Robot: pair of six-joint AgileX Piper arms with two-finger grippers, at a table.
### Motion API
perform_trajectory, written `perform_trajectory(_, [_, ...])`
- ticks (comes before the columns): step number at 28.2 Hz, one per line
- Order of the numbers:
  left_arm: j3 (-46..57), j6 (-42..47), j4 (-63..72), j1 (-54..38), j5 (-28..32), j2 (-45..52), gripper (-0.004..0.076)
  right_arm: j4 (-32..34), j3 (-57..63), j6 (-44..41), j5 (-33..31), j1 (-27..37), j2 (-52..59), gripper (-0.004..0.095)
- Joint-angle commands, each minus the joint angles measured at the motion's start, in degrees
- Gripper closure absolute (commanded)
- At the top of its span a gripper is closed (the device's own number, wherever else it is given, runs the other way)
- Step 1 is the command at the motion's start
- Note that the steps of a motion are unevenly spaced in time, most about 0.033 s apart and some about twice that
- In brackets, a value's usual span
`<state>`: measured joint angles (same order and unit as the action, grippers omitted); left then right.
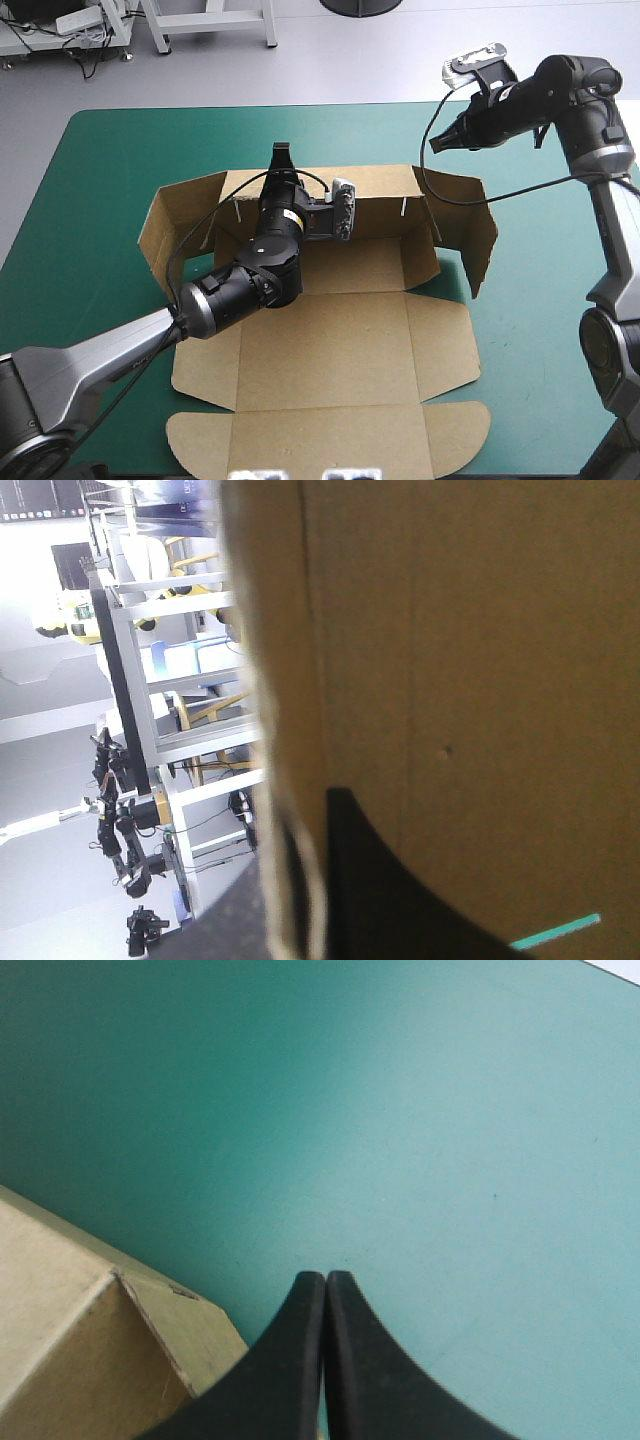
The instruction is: Fold the box
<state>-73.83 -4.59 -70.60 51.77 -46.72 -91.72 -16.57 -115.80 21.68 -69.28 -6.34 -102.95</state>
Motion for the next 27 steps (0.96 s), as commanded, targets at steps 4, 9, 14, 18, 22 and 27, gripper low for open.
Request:
perform_trajectory(4, [-1.45, 2.0, -4.52, 0.31, 0.02, 2.69, 0.0734, -2.14, -1.82, -0.48, 4.05, 0.45, -3.06, 0.0926])
perform_trajectory(9, [-1.45, 2.0, -4.52, 0.31, 0.02, 2.69, 0.0734, -3.26, -1.82, -0.03, -0.6, 0.45, -6.69, 0.0926])
perform_trajectory(14, [-1.45, 2.0, -4.52, 0.31, -0.08, 2.69, 0.0734, -4.93, 0.81, 2.56, -2.65, 0.57, -6.18, 0.0926])
perform_trajectory(18, [-1.45, 2.0, -4.52, 0.31, -0.19, 2.69, 0.0734, -8.29, 6.97, 4.36, -2.65, 1.16, -4.63, 0.0926])
perform_trajectory(22, [-1.45, 2.0, -4.42, 0.31, -0.64, 2.69, 0.0734, -12.26, 12.14, 8.29, -2.65, 3.24, -1.54, 0.0926])
perform_trajectory(27, [-1.45, 2.0, -4.53, 0.31, -0.78, 2.69, 0.0734, -19.6, 13.04, 12.49, -2.65, 7.27, 3.14, 0.0926])
